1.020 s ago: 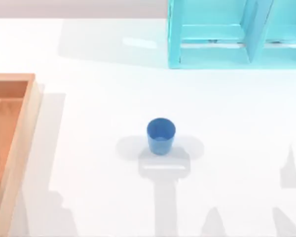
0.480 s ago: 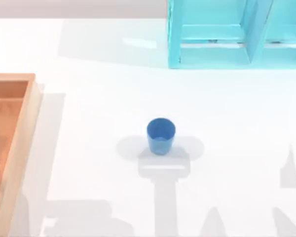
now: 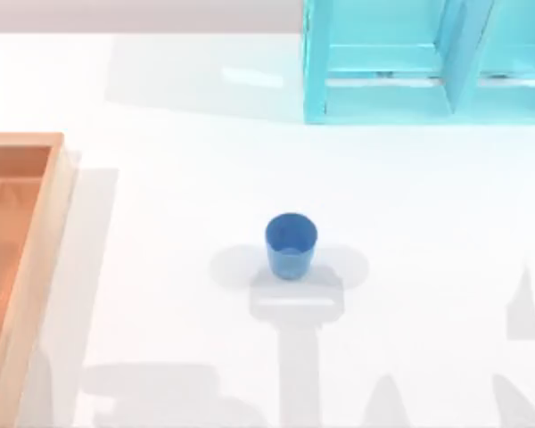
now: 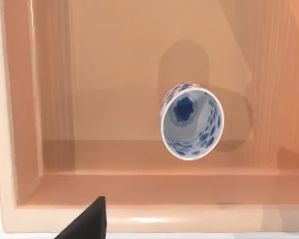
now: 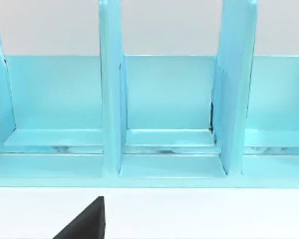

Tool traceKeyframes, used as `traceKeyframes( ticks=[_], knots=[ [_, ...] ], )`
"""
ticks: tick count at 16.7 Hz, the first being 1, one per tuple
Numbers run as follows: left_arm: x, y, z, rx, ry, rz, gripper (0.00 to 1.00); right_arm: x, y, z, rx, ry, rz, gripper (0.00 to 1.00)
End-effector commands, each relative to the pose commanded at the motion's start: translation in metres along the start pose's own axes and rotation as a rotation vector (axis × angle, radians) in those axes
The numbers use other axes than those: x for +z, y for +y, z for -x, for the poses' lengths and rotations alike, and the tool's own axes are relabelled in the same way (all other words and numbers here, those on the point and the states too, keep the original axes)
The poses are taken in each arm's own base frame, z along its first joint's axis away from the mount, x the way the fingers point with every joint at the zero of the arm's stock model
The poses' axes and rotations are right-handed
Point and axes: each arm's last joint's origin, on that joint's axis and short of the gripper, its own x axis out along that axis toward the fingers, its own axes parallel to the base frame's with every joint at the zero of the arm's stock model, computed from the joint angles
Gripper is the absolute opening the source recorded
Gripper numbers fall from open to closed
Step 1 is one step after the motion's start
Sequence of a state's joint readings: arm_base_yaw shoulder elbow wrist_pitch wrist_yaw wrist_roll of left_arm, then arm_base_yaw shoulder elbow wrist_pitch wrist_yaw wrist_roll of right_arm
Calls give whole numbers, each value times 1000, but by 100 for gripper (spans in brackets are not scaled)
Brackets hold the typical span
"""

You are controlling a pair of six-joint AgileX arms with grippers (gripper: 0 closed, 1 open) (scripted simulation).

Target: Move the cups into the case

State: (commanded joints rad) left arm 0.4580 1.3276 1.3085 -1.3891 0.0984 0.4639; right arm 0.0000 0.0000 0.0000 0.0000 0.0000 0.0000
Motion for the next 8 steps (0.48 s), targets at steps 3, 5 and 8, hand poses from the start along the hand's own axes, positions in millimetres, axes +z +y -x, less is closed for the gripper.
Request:
traceKeyframes(
  ticks=[3, 5, 8],
  knots=[
    [23, -8, 2, -15, 9, 5, 100, 0, 0, 0, 0, 0, 0, 100],
    [50, -20, 2, -30, 23, 8, 100, 0, 0, 0, 0, 0, 0, 100],
    [101, -55, -8, -50, 81, 11, 100, 0, 0, 0, 0, 0, 0, 100]
  ],
)
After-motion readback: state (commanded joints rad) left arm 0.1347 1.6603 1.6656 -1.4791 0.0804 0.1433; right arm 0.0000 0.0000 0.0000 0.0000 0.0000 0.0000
